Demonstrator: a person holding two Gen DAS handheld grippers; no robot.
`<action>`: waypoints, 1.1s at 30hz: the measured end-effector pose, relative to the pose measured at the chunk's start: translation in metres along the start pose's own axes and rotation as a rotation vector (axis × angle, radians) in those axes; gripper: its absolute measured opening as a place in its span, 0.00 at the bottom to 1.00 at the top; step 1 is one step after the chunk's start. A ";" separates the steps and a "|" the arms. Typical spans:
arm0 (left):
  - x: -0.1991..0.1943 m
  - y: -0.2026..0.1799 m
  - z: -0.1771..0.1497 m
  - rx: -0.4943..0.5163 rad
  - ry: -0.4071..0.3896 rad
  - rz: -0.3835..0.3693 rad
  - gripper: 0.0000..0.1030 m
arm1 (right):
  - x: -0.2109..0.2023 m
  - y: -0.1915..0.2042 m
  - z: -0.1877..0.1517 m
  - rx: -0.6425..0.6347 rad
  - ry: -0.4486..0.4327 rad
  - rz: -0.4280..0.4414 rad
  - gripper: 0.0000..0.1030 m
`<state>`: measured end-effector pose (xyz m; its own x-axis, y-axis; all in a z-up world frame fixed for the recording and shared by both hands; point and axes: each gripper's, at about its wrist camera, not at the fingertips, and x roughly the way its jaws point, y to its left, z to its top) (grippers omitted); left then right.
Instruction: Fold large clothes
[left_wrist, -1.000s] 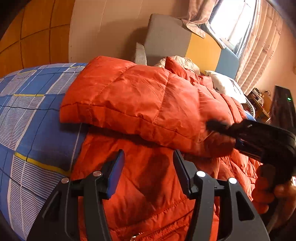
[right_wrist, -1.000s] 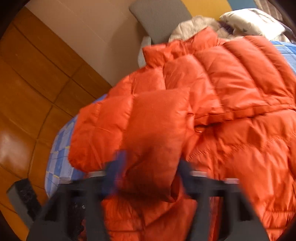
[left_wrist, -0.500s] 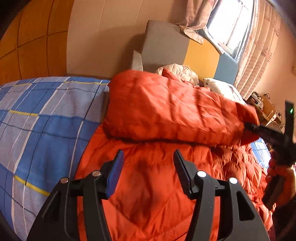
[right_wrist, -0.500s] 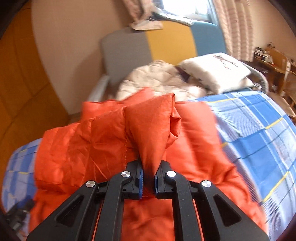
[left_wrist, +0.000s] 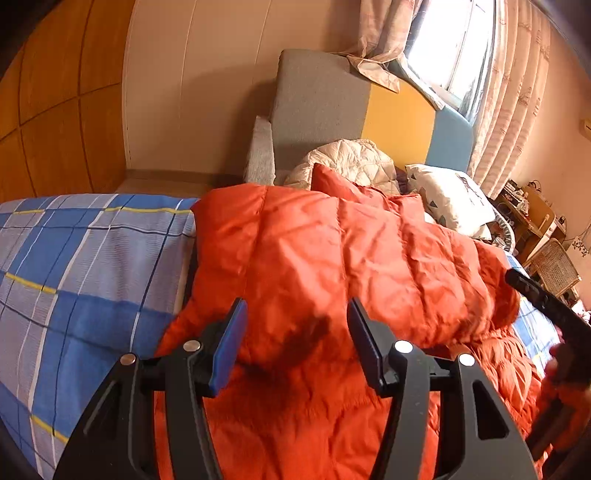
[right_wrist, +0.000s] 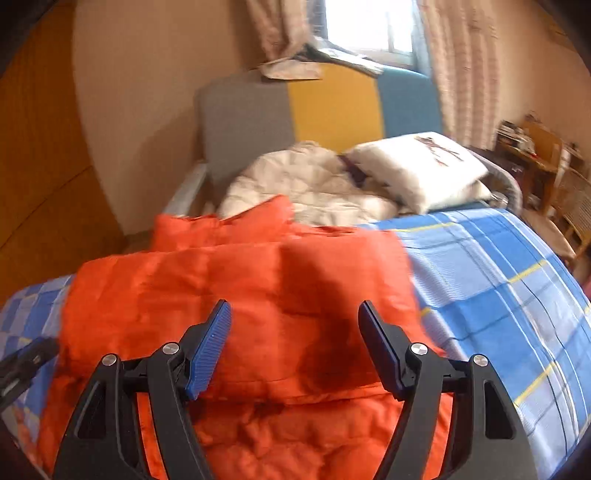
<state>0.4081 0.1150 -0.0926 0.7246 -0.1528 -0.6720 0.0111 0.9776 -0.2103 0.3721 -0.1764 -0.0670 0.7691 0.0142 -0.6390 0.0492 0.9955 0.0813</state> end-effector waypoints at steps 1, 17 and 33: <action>0.004 0.001 0.004 -0.006 0.002 0.000 0.54 | 0.002 0.008 0.000 -0.030 0.000 0.001 0.68; 0.072 0.008 0.024 -0.009 0.061 0.022 0.55 | 0.089 0.026 -0.001 -0.144 0.118 -0.043 0.69; 0.064 0.008 0.009 -0.007 0.094 0.050 0.67 | 0.104 0.015 -0.003 -0.123 0.245 0.043 0.79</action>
<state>0.4608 0.1143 -0.1305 0.6565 -0.1171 -0.7452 -0.0285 0.9833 -0.1797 0.4507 -0.1597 -0.1342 0.5908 0.0643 -0.8042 -0.0694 0.9972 0.0287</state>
